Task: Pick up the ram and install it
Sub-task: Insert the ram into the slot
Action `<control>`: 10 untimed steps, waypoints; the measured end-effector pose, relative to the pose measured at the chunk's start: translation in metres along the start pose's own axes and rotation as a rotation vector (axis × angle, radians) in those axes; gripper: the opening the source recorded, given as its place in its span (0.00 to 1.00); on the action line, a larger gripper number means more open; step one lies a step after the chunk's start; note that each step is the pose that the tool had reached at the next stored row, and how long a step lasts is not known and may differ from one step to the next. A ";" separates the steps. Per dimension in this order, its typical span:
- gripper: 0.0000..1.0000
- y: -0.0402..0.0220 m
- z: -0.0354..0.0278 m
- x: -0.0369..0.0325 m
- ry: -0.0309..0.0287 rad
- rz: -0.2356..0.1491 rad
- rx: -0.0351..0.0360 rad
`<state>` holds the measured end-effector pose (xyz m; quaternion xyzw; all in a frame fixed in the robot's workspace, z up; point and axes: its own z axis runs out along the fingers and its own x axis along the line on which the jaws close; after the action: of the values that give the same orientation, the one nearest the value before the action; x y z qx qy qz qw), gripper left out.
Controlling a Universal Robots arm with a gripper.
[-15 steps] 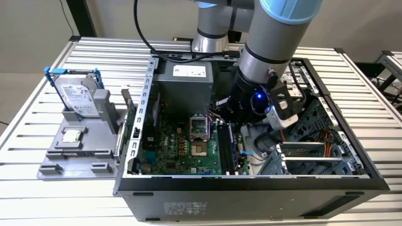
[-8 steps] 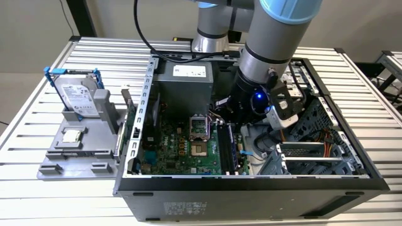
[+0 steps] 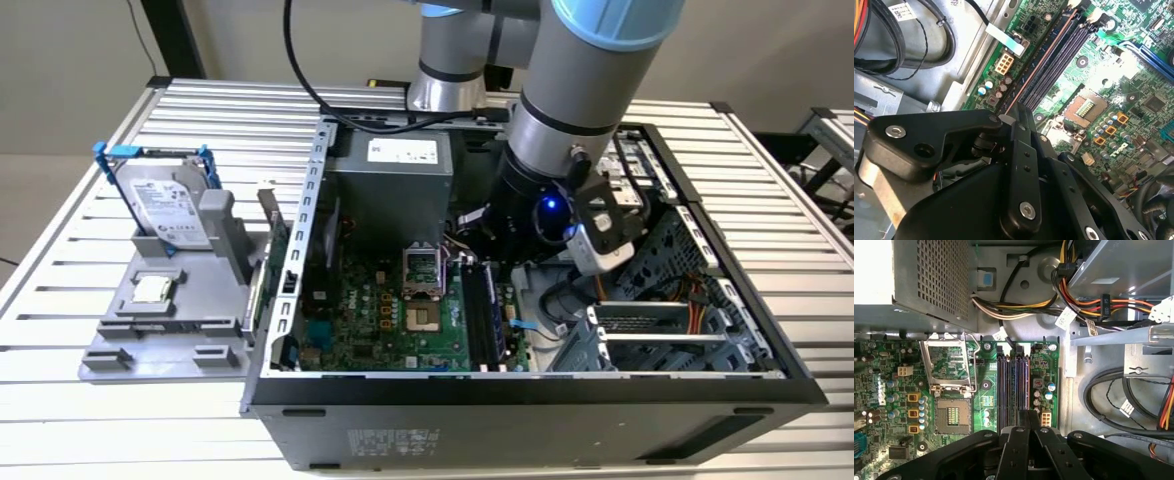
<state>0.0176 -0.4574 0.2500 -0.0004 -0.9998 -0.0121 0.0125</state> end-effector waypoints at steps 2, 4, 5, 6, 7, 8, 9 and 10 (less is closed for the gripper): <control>0.00 0.0000 0.0000 0.0000 0.0007 -0.031 0.0009; 0.00 0.0000 0.0000 0.0000 0.0016 -0.066 0.0019; 0.00 0.0000 0.0000 0.0000 0.0020 -0.084 0.0024; 0.00 0.0001 0.0000 0.0000 0.0024 -0.102 0.0030; 0.00 0.0000 0.0000 0.0000 0.0029 -0.120 0.0036; 0.00 0.0001 0.0001 0.0000 0.0033 -0.137 0.0041; 0.00 0.0000 0.0001 0.0000 0.0037 -0.153 0.0046; 0.00 0.0000 0.0001 0.0000 0.0040 -0.169 0.0051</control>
<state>0.0176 -0.4573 0.2500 0.0839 -0.9963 -0.0106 0.0134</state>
